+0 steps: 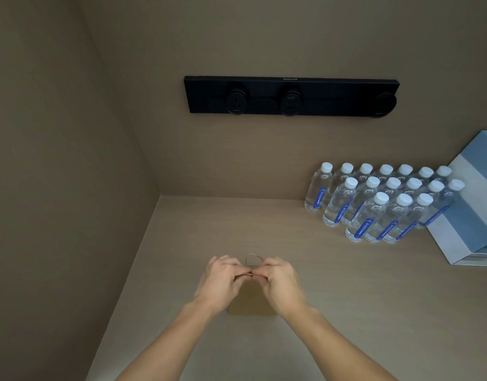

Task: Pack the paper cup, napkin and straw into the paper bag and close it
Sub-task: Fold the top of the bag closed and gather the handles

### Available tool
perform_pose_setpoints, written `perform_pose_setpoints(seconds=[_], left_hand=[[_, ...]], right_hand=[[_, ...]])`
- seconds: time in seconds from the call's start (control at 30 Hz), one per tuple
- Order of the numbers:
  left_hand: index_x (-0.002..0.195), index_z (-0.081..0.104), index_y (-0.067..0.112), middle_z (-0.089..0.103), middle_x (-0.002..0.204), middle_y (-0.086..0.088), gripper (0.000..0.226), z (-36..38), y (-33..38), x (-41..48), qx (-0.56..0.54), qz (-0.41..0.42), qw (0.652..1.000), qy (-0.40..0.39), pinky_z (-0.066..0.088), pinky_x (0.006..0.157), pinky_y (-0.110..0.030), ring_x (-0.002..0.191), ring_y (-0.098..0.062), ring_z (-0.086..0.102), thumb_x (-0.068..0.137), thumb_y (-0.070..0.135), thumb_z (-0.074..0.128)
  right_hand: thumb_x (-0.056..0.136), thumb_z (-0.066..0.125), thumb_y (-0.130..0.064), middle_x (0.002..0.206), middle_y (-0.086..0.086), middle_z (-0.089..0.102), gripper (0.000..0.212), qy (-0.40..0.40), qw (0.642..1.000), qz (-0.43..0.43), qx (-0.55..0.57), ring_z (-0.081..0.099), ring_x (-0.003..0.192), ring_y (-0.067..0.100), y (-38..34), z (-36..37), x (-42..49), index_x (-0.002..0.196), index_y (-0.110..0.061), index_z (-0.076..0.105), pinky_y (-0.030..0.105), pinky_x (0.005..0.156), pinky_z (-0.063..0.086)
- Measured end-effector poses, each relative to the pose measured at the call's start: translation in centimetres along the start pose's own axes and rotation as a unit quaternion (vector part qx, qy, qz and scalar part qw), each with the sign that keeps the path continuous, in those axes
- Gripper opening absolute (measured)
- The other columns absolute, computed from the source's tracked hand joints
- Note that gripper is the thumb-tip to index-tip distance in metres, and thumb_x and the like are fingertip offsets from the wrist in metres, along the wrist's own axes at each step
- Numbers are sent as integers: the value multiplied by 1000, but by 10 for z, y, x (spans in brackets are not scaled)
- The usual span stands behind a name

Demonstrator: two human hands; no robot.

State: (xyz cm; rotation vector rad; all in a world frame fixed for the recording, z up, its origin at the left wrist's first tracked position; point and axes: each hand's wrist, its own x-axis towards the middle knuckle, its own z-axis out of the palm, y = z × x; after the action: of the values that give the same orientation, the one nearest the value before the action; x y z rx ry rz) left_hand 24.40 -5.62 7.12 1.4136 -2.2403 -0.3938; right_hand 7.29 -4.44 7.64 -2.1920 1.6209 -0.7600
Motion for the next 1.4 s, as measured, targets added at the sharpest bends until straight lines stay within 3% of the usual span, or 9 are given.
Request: perform_pose_setpoints(seconds=[0.2, 0.47, 0.6, 0.83, 0.9, 1.03, 1.1, 1.27, 1.4], left_hand=[[90, 80, 26, 75, 76, 7, 22, -2, -27, -6, -14, -27, 999, 18, 54, 74, -30, 71, -17, 66, 82, 40, 65], [82, 81, 21, 74, 69, 7, 11, 1, -29, -4, -60, -20, 996, 64, 42, 65, -12, 63, -9, 58, 77, 28, 74], [82, 81, 21, 75, 72, 9, 11, 4, -31, -4, -53, -17, 996, 76, 43, 67, -13, 64, -9, 59, 78, 28, 74], [81, 81, 24, 77, 76, 9, 11, -9, -40, 35, 31, -32, 995, 86, 46, 65, -22, 63, -18, 64, 79, 31, 72], [84, 81, 27, 78, 79, 8, 9, -16, -42, 51, 63, -51, 993, 84, 51, 64, -24, 67, -21, 65, 80, 31, 73], [97, 78, 32, 78, 101, 8, 15, -29, -43, 83, 98, -116, 987, 50, 54, 86, -33, 97, -22, 67, 88, 32, 66], [102, 76, 34, 76, 108, 8, 17, -31, -44, 95, 112, -150, 982, 28, 53, 88, -34, 105, -22, 66, 90, 33, 63], [101, 73, 31, 75, 103, -1, 17, -26, -43, 110, 143, -189, 971, -32, 52, 80, -33, 102, -30, 67, 92, 34, 58], [107, 70, 28, 71, 111, -2, 20, -26, -35, 118, 163, -175, 970, -49, 50, 85, -35, 108, -29, 64, 93, 34, 58]], right_hand=[[76, 80, -18, 74, 0, 72, 8, -16, 998, 57, 16, 67, 72, 22, 29, -12, 2, 84, -19, 81, 30, 66, 56], [77, 77, -2, 71, 3, 68, 11, 23, 996, 79, 34, 65, 60, 22, 39, -17, -5, 77, -13, 80, 29, 57, 50], [74, 79, 0, 65, 3, 66, 13, 29, 999, 38, 14, 62, 60, 23, 39, -17, -3, 74, -13, 78, 22, 57, 42], [84, 70, -15, 80, 5, 67, 9, -8, 997, 58, -46, 65, 76, 30, 40, -29, 43, 84, -19, 79, 31, 65, 55], [86, 67, -16, 87, 5, 67, 12, -29, 996, 67, -56, 65, 82, 31, 37, -33, 62, 88, -19, 78, 30, 70, 54], [85, 60, -12, 102, 7, 67, 19, -44, 990, 123, -45, 64, 99, 32, 31, -39, 97, 94, -18, 75, 31, 78, 52], [88, 55, -8, 108, 8, 67, 24, -70, 986, 148, -39, 62, 104, 32, 28, -39, 111, 100, -16, 74, 31, 82, 52], [82, 45, -19, 100, 12, 67, 31, -104, 977, 179, -49, 62, 100, 34, 38, -31, 125, 96, -13, 72, 27, 75, 46], [79, 44, -9, 99, 11, 66, 34, -118, 978, 162, -63, 63, 95, 32, 37, -37, 122, 98, -17, 71, 27, 71, 42]])
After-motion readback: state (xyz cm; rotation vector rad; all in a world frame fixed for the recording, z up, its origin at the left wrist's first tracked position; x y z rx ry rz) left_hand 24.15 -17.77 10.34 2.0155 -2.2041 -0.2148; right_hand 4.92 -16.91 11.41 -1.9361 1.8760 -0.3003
